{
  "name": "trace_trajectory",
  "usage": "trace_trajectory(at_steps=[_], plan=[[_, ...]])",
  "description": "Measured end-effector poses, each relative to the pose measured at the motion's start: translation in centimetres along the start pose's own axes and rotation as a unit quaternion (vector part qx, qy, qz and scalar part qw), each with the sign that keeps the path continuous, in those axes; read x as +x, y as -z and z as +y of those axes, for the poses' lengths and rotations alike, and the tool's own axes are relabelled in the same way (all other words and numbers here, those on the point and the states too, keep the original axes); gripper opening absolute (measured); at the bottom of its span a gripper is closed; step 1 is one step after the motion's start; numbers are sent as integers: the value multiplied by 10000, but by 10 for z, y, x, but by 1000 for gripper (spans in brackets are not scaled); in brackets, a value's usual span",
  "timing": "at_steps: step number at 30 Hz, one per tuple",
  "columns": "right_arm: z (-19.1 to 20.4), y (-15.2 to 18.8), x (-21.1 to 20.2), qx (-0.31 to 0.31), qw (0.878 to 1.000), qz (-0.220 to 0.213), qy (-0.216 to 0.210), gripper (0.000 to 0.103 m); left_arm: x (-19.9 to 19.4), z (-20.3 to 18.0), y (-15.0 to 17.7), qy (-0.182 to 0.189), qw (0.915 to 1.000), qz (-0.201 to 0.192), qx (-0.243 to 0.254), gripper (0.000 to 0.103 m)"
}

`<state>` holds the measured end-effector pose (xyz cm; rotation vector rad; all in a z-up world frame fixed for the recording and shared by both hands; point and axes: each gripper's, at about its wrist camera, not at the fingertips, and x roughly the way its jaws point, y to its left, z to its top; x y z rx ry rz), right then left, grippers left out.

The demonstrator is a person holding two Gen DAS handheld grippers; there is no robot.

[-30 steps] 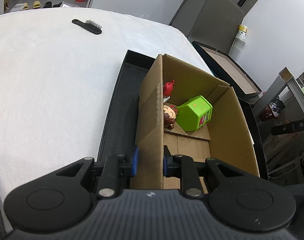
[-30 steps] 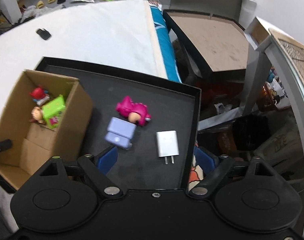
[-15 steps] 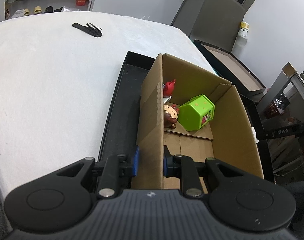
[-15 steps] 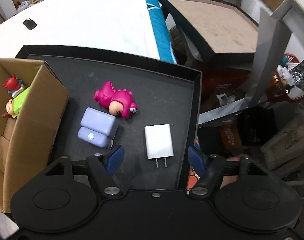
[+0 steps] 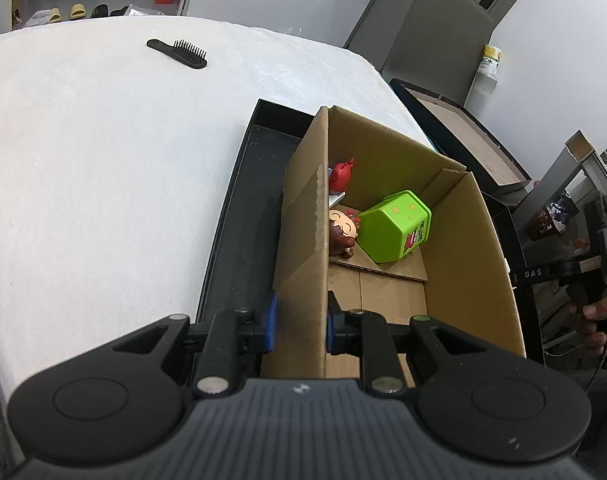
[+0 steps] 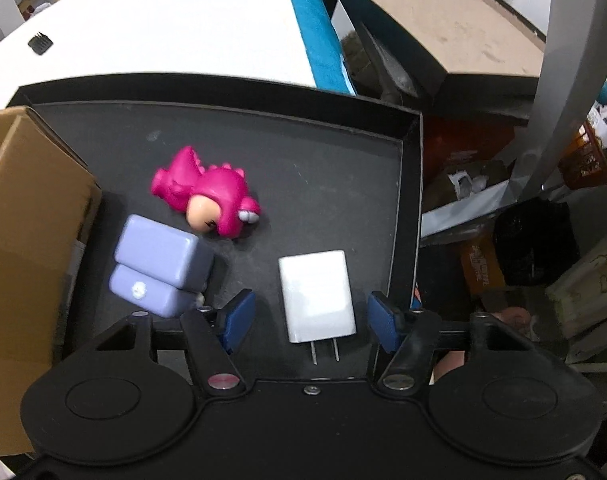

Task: Organize rigid objects
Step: 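Move the right gripper back to the tray and grasp the white charger plug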

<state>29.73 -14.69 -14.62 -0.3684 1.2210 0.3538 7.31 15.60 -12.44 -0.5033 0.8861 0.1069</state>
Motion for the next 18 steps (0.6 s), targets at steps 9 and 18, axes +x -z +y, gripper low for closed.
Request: trace_trajectory(at_steps=[9, 18], plan=[[-4, 6, 5, 114, 9999, 18, -18, 37, -1, 0, 1, -1, 10000, -23, 31, 21], [6, 11, -11, 157, 9998, 18, -119, 36, -1, -2, 2, -38, 9999, -66, 69, 21]])
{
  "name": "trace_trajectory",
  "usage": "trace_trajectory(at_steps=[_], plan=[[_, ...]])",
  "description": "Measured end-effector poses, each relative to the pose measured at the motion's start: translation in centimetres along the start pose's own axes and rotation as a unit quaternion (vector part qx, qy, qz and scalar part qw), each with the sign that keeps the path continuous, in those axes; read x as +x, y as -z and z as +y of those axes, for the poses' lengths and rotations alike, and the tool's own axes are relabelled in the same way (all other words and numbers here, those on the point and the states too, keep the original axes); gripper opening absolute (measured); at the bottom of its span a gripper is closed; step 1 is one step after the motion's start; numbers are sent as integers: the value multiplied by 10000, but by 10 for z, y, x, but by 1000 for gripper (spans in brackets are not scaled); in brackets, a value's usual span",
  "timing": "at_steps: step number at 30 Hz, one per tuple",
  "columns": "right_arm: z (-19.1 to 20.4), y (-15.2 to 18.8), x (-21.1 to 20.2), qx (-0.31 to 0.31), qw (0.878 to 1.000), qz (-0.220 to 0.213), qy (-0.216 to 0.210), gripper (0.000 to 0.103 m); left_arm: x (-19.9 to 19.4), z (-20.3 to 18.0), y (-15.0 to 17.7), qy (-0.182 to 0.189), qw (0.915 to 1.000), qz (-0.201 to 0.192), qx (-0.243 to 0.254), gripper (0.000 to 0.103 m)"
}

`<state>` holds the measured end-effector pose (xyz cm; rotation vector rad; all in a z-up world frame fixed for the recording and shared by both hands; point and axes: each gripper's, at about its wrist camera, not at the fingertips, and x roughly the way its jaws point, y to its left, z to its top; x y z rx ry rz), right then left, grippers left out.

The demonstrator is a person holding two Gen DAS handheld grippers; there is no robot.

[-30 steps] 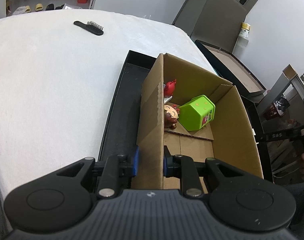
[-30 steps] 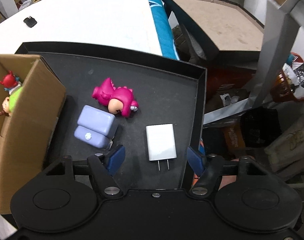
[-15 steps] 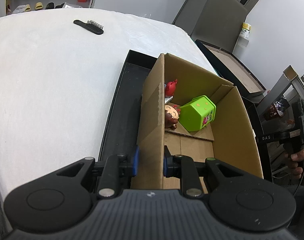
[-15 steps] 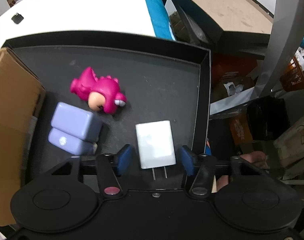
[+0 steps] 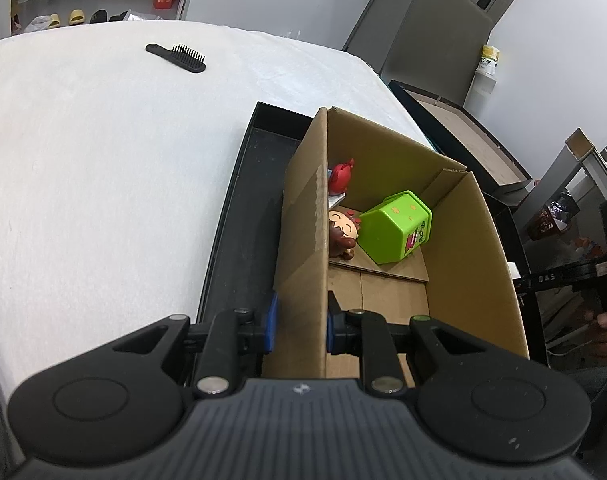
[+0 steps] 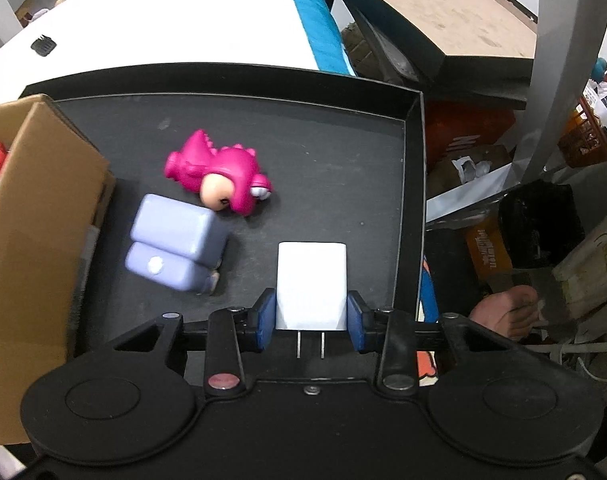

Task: Organize rigid objects
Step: 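Move the right gripper back to the tray and grasp the white charger plug, then carry the white charger plug into the box with the right gripper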

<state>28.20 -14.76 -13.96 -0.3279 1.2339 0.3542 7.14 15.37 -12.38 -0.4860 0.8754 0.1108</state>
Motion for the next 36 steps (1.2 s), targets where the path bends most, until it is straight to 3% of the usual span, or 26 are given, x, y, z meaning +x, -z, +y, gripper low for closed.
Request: trace_trajectory(at_steps=[12, 36], plan=[[10, -3, -41, 48, 9998, -194, -59, 36, 0, -1, 0, 2, 10000, 4, 34, 21], [74, -20, -122, -647, 9948, -709, -326, 36, 0, 0, 1, 37, 10000, -18, 58, 21]])
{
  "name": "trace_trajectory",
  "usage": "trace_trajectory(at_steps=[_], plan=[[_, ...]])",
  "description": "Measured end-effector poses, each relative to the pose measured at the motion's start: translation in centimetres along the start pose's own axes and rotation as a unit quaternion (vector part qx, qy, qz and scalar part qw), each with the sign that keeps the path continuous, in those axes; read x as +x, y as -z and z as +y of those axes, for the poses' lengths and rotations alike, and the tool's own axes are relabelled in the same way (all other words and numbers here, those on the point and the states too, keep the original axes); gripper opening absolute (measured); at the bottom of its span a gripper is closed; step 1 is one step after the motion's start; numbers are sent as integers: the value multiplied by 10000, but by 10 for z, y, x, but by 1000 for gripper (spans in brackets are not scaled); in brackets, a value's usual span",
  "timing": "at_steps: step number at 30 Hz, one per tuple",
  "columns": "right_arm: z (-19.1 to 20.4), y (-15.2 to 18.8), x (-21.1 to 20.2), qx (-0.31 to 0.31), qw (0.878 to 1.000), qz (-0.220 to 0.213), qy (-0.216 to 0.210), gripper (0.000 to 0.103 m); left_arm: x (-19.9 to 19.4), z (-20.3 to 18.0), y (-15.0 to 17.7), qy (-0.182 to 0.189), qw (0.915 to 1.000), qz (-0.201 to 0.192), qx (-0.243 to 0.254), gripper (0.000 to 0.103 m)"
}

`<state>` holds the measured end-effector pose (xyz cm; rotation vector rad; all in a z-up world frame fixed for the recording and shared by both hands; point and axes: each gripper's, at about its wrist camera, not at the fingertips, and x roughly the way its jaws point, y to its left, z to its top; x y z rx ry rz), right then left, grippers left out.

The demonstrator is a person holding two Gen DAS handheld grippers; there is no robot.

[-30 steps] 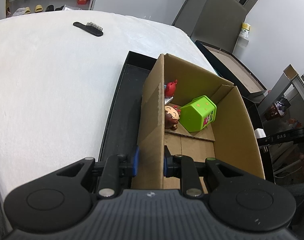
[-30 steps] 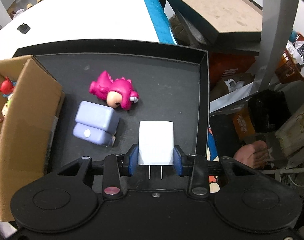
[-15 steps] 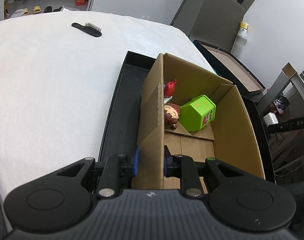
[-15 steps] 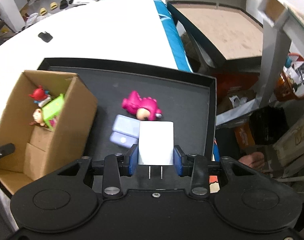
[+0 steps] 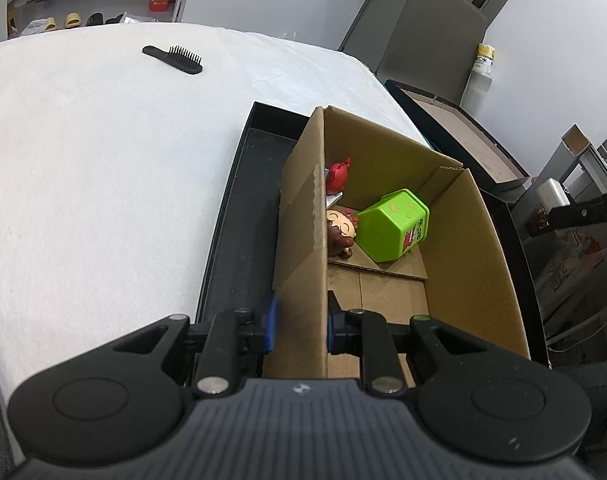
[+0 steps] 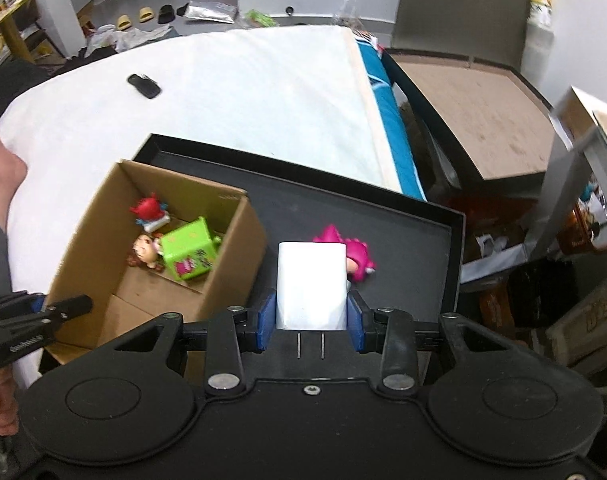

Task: Organize rigid objects
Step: 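Carry the white charger plug into the box with the right gripper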

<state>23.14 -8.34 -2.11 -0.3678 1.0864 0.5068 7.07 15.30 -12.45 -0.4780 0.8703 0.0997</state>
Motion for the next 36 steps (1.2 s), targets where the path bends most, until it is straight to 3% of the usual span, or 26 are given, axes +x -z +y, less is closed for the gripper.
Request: trace_trajectory(at_steps=[17, 36], plan=[[66, -18, -3, -612, 9976, 18, -322, 36, 0, 1, 0, 7, 10000, 15, -29, 21], [113, -14, 26, -778, 9938, 243, -758, 37, 0, 0, -1, 2, 10000, 9, -36, 21]])
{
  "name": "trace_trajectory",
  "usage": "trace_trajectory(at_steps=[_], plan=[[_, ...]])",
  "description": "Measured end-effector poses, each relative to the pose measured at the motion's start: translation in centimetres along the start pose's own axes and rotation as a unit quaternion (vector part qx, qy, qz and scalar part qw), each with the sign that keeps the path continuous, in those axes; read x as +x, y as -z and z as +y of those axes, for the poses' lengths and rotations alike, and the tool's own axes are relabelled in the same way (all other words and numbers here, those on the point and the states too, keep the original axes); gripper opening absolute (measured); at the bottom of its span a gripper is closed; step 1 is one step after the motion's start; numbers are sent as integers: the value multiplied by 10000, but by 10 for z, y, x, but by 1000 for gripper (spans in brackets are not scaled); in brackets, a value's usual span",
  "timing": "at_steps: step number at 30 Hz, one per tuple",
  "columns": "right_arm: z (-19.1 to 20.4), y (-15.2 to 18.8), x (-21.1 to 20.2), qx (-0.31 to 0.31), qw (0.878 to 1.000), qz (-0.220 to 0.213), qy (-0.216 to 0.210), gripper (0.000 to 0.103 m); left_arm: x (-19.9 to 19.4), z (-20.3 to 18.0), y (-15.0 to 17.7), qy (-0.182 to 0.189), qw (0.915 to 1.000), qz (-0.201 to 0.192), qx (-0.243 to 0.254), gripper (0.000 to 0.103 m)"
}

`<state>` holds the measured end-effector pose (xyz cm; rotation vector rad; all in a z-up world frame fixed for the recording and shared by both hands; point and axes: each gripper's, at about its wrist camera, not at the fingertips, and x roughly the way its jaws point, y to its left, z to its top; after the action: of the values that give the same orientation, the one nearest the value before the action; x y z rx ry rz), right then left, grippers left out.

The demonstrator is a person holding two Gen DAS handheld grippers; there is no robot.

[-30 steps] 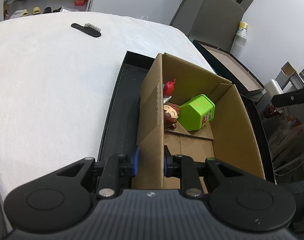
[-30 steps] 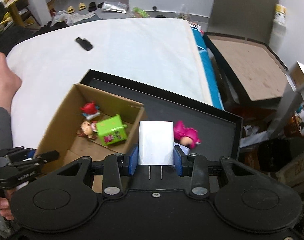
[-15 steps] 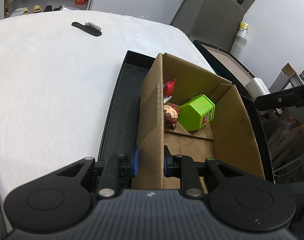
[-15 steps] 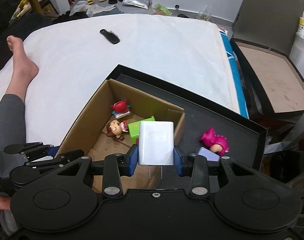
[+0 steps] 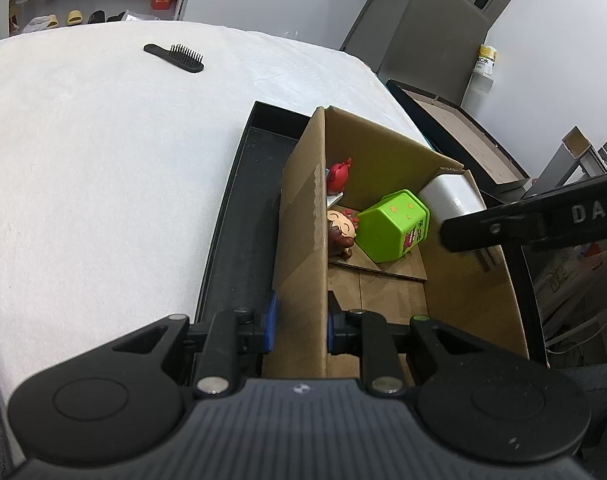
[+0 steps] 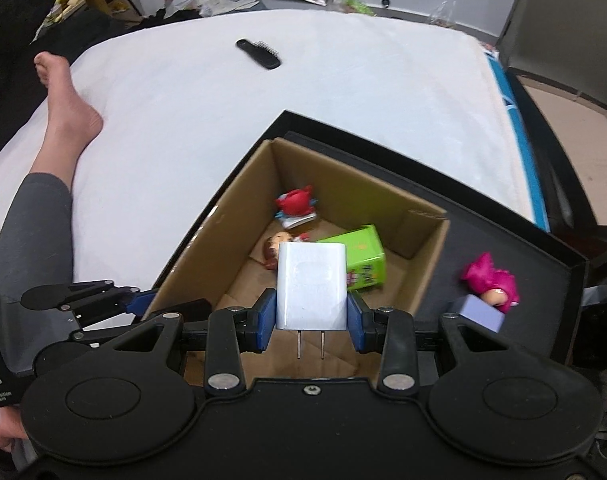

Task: Organize rigid objects
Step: 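Carry the white charger plug into the box with the right gripper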

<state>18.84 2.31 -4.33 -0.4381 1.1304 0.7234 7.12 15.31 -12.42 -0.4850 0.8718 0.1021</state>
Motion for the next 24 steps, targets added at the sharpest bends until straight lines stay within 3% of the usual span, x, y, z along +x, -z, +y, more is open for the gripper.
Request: trace_trajectory(at_steps=[24], plan=[[33, -7, 68, -336, 9971, 505, -469, 37, 0, -2, 1, -1, 10000, 41, 9, 21]])
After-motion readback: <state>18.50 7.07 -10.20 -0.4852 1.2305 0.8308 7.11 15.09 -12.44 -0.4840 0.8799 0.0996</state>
